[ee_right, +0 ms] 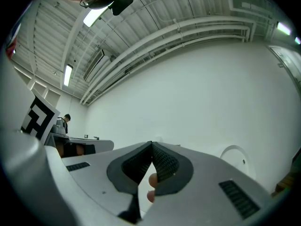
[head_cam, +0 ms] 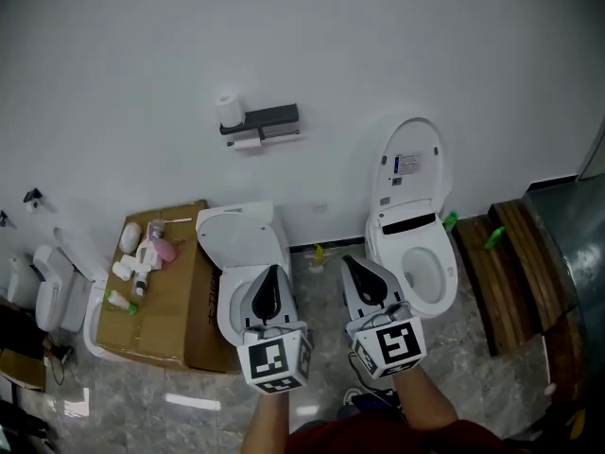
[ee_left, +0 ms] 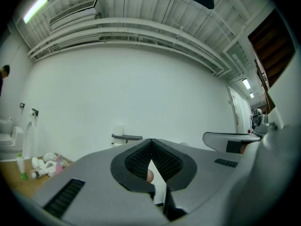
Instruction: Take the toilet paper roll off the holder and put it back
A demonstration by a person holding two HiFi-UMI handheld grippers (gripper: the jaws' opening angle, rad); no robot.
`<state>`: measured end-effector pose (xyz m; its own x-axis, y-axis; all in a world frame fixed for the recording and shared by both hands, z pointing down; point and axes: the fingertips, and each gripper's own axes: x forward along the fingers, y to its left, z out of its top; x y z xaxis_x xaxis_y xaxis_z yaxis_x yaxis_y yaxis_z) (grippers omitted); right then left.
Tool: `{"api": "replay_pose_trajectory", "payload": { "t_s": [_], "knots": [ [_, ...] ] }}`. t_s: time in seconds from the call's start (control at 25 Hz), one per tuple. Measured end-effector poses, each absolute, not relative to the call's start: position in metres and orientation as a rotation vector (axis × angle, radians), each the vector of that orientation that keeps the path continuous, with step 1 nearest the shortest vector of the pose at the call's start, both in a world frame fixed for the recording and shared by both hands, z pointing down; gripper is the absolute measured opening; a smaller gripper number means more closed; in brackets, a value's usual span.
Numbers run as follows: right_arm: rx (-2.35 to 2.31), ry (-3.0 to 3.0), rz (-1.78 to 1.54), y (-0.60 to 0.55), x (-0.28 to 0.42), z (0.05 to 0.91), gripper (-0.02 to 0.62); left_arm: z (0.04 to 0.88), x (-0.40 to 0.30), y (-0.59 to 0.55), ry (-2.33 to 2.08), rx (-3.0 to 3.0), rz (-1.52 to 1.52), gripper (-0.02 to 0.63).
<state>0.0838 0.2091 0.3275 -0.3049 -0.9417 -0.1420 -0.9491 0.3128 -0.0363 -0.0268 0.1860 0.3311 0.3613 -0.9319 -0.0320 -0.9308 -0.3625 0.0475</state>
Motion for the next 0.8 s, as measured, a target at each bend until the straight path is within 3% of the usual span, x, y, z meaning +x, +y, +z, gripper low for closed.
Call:
{"api": "replay_pose_trajectory", "payload": {
  "t_s": [0.36, 0.8],
  "knots": [
    [-1.728, 2.424, 0.053, 0.149, 0.136, 0.336, 0.014, 0.338, 0.016, 0.129, -1.849, 2.556, -0.055, 0.011],
    [-1.743, 2.431, 0.062, 0.059, 0.138, 0.344, 0.014, 0.346, 0.026, 0.036, -1.816, 2.571, -0.067, 0.012]
  ]
}}
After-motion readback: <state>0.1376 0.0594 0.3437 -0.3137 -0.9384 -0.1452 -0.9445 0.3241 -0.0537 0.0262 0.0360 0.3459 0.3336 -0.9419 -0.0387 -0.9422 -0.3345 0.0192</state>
